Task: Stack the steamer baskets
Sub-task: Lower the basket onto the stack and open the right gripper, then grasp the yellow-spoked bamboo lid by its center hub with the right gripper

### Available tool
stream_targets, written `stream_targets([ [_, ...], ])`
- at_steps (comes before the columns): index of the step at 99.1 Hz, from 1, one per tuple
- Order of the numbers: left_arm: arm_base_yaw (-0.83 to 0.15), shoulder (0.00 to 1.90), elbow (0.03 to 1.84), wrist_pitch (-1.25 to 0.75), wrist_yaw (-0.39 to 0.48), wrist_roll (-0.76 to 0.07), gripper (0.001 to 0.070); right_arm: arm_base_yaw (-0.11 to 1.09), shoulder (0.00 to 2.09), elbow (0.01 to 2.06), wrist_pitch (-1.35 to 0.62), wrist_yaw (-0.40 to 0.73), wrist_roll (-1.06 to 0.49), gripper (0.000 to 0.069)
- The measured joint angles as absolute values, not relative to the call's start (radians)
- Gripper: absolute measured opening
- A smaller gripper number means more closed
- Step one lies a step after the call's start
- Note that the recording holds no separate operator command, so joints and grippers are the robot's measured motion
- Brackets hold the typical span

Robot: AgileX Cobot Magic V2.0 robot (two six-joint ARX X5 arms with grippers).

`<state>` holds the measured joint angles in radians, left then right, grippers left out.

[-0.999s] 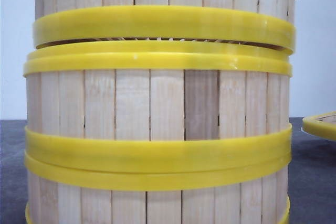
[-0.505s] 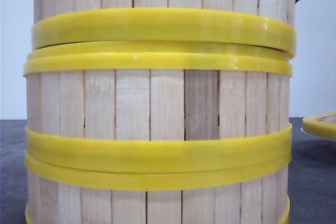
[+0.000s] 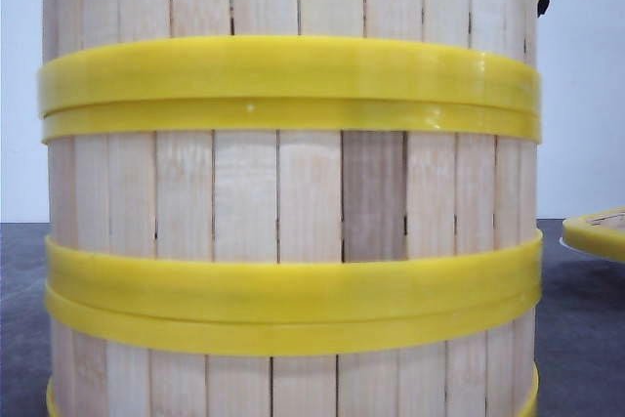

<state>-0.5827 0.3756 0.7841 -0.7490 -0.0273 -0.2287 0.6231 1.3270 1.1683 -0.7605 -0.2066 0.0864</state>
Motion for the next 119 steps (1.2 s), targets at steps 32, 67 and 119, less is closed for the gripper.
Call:
stream_targets([
  [32, -0.583, 0.376, 0.784, -0.750, -0.027, -0.228, 0.0234, 0.623, 1.259, 1.168, -0.664, -0.201, 0.110, 0.0394],
  [67, -0.583, 0.376, 0.784, -0.751, -0.027, -0.225, 0.0234, 0.552, 1.058, 1.169, -0.688, -0.030, 0.175, 0.0396],
  [119, -0.583, 0.376, 0.784, -0.752, -0.027, -0.220, 0.0234, 0.020, 1.201, 1.170, -0.958, -0.078, 0.146, 0.0396],
])
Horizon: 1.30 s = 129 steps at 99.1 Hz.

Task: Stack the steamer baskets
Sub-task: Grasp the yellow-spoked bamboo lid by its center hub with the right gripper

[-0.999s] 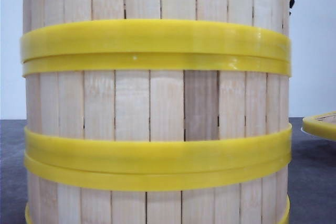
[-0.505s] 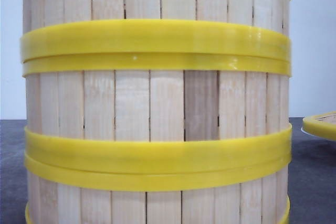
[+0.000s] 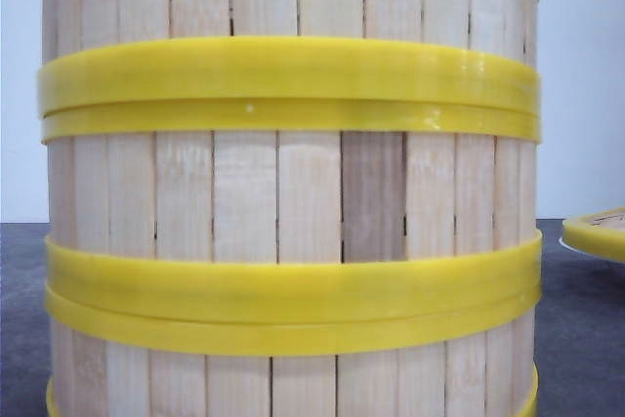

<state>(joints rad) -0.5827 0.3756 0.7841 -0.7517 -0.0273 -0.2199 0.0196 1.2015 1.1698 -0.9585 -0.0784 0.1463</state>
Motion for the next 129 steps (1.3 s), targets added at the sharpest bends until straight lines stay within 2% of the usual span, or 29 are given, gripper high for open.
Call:
stream_targets([
  [8, -0.583, 0.376, 0.784, -0.752, -0.027, -0.213, 0.0234, -0.011, 1.249, 1.169, -0.958, -0.079, 0.145, 0.0389],
  [19, -0.583, 0.376, 0.784, -0.752, -0.027, -0.208, 0.0234, -0.030, 1.310, 1.169, -0.955, -0.078, 0.141, 0.0331],
  [32, -0.583, 0.376, 0.784, -0.752, -0.027, -0.202, 0.0234, -0.042, 1.388, 1.169, -0.940, -0.070, 0.138, 0.0296],
  [55, -0.583, 0.376, 0.784, -0.752, -0.027, -0.202, 0.0234, -0.060, 1.483, 1.169, -0.941, -0.047, 0.137, 0.0282],
  [93, -0.583, 0.376, 0.784, -0.754, -0.027, -0.202, 0.0234, -0.099, 1.525, 1.168, -0.949, -0.030, 0.134, 0.0250],
  [109, -0.583, 0.376, 0.784, -0.754, -0.027, -0.202, 0.0234, -0.100, 1.526, 1.168, -0.940, -0.030, 0.134, 0.0178],
  [129, -0.583, 0.376, 0.784, -0.753, -0.027, -0.202, 0.0234, -0.100, 1.526, 1.168, -0.936, -0.030, 0.134, 0.0140],
])
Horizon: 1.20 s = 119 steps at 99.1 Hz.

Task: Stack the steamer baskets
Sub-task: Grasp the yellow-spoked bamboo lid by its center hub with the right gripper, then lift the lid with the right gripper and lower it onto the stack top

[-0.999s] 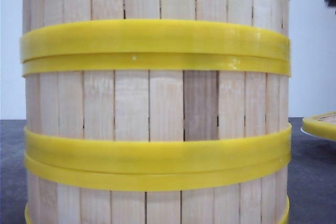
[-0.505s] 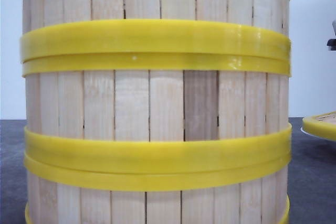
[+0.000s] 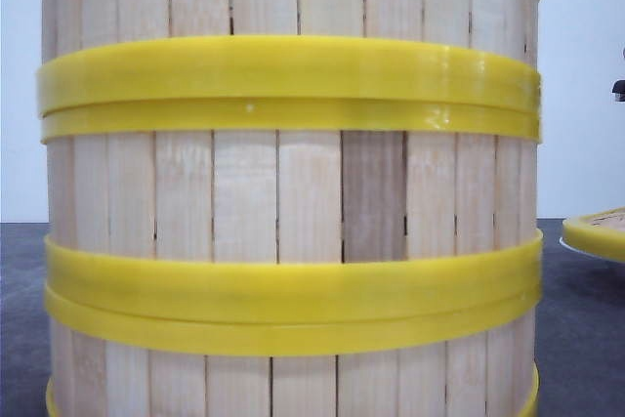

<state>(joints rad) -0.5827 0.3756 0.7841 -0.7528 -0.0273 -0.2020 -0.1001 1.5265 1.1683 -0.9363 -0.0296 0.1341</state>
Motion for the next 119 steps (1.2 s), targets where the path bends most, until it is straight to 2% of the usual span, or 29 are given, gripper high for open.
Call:
stream_targets([
  [11, -0.583, 0.376, 0.784, -0.753, -0.027, -0.202, 0.0234, -0.100, 1.528, 1.168, -0.936, -0.030, 0.134, 0.0121],
  [25, -0.583, 0.376, 0.784, -0.753, -0.027, -0.202, 0.0234, -0.100, 1.530, 1.168, -0.936, -0.030, 0.134, 0.0061],
  [77, -0.583, 0.376, 0.784, -0.753, -0.027, -0.199, 0.0234, -0.100, 1.507, 1.189, -0.937, -0.035, 0.126, 0.0058],
  [100, -0.583, 0.376, 0.784, -0.753, -0.027, -0.199, 0.0234, -0.097, 1.378, 1.310, -0.979, -0.144, 0.110, 0.0058],
  [119, -0.583, 0.376, 0.784, -0.753, -0.027, -0.199, 0.0234, -0.038, 1.253, 1.336, -1.023, -0.216, 0.098, 0.0058],
])
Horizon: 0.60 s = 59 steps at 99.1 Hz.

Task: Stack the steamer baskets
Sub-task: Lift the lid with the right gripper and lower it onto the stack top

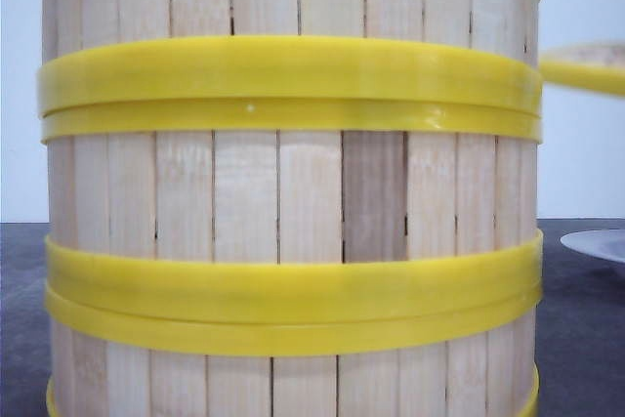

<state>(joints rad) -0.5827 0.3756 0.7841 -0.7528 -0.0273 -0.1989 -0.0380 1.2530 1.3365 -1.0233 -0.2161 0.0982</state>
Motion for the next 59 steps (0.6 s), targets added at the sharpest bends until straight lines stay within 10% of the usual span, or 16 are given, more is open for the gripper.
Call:
stream_targets([
  [59, -0.583, 0.376, 0.784, -0.753, -0.027, -0.199, 0.0234, 0.485, 1.065, 1.357, -1.047, -0.389, 0.086, 0.0055],
])
